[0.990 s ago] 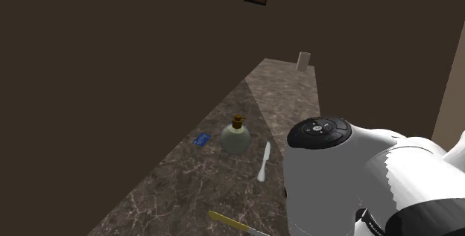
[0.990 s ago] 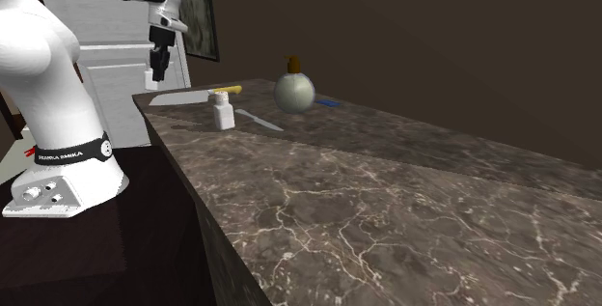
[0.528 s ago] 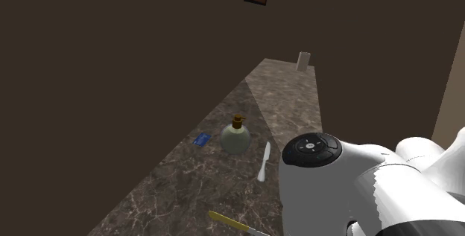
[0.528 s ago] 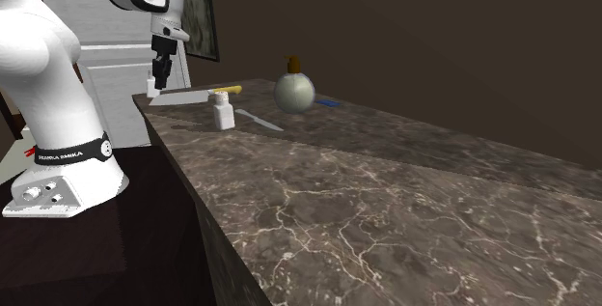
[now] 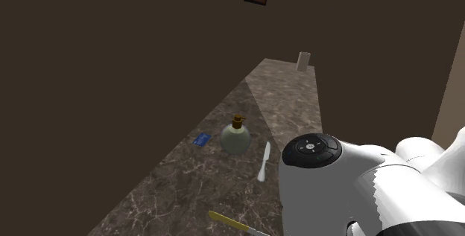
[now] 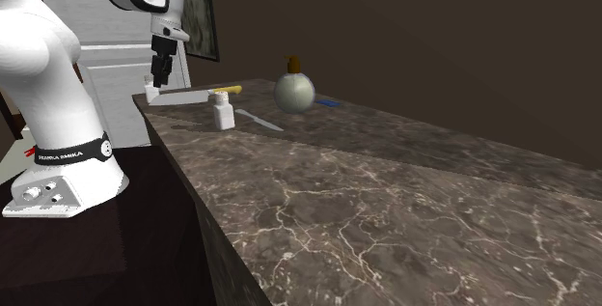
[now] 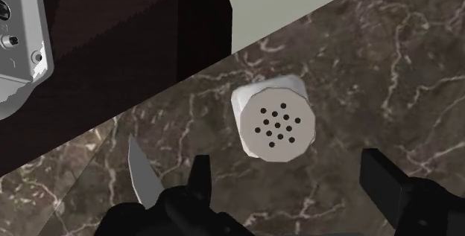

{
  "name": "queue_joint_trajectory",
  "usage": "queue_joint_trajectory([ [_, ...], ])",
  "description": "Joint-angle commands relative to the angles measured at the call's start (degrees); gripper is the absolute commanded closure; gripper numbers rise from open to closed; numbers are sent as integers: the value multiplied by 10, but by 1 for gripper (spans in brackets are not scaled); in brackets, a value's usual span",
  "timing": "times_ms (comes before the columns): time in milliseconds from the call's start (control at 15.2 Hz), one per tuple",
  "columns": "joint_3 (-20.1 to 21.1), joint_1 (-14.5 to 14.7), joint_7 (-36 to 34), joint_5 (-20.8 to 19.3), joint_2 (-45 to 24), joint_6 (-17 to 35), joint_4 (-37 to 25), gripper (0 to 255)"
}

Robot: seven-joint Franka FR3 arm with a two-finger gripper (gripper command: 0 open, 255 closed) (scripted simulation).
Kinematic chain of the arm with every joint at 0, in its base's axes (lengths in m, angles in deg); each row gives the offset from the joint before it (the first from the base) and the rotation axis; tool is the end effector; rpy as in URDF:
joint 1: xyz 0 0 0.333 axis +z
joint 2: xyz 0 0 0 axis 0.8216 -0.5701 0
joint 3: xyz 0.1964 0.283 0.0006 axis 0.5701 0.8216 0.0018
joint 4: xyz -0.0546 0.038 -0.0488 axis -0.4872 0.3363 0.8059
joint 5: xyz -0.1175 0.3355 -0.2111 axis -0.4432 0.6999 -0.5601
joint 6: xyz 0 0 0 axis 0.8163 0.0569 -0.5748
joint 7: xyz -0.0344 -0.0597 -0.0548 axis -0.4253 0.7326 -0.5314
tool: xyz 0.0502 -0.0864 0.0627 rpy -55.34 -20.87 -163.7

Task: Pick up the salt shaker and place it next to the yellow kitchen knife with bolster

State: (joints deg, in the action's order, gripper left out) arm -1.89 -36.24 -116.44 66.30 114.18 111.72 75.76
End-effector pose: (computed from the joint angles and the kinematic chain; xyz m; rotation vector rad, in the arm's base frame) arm 0.1095 0.3900 0.3374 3.0174 0.0829 -0.4071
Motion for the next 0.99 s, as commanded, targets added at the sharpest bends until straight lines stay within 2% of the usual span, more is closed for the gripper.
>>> queue_joint_trajectory([
  [0,0,0,0,0,0,0,0,0],
  [132,0,0,0,0,0,0,0,0],
  [396,-39,-3,-1,-21,28,-81,-51,0],
  [924,-39,-3,-1,-21,28,-81,-51,0],
])
